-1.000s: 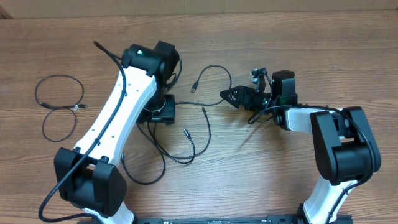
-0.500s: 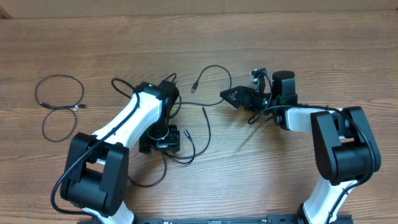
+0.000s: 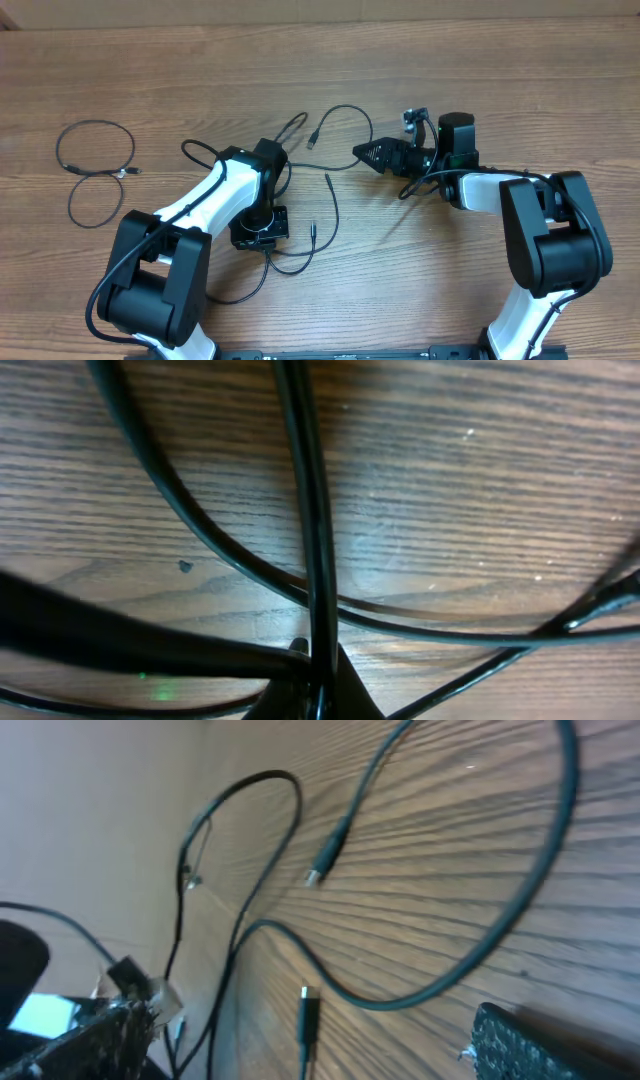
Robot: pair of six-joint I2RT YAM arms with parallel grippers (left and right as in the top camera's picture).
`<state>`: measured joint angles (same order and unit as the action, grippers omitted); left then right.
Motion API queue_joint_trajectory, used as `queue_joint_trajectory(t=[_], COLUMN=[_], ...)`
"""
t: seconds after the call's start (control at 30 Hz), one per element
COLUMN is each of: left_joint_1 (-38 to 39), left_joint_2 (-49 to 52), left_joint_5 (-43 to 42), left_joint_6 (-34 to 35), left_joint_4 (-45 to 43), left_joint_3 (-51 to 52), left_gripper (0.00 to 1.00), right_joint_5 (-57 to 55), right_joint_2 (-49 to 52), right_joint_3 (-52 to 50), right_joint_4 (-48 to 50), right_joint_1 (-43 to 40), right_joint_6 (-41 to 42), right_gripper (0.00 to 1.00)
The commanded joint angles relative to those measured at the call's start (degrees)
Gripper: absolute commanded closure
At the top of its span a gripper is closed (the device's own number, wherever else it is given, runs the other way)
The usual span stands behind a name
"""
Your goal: Untangle cables
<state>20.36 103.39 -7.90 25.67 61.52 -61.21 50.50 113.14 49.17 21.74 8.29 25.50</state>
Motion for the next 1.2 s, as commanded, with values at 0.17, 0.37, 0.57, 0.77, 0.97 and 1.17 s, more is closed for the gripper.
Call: queue_joint_trajectory(t=[0.17, 0.37, 0.57, 0.77, 0.97, 1.17], left_joint_1=[-0.15, -0.15, -0.15, -0.15, -0.15, -2.10], left_joint_2=[-14.05, -26.43, -34.73, -37.86, -35.89, -36.37], left_joint_5=[-2.69, -2.62, 0.42, 7.13, 9.40, -5.18], left_joint_6=[-3.06, -3.96, -7.06, -7.10, -6.82, -1.88], left_joint_4=[1.53, 2.45, -0.83, -1.97, -2.32, -10.34], left_joint_3=[-5.95, -15.15, -23.56, -24.11, -24.06, -25.33], left_gripper=[0.96, 0.96, 0.96, 0.96, 0.96, 0.96], right_joint_5=[5.31, 3.10, 3.13, 2.05, -5.11, -0.31], right_joint_2=[0.39, 0.39, 0.39, 0.39, 0.39, 0.39], right_joint_3=[0.07, 0.07, 0.07, 0.07, 0.02, 0.00], right_joint_4=[-1.07, -5.18, -5.86, -8.66, -21.20, -21.86], right_joint_1=[0.00, 0.00, 0.00, 0.00, 0.00, 0.00], right_joint_6=[0.09, 3.48, 3.67, 7.72, 17.79, 16.26], right_gripper=[0.00, 0.00, 0.00, 0.00, 0.00, 0.00])
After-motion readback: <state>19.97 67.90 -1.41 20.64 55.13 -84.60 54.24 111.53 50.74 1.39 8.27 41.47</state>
